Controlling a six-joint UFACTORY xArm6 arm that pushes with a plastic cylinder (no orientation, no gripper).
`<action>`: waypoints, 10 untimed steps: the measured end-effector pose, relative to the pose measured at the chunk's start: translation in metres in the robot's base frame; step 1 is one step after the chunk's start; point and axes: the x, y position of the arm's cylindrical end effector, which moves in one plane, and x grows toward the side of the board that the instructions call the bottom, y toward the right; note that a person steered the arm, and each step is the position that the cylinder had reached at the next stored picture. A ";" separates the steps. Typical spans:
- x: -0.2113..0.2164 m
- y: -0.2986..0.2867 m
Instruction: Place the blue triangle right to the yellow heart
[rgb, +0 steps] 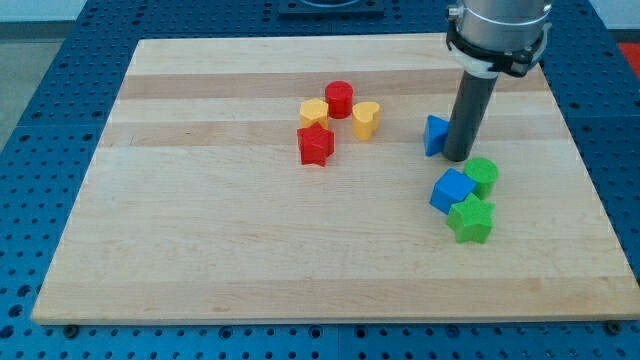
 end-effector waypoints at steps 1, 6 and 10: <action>-0.010 0.000; -0.027 -0.011; -0.025 -0.044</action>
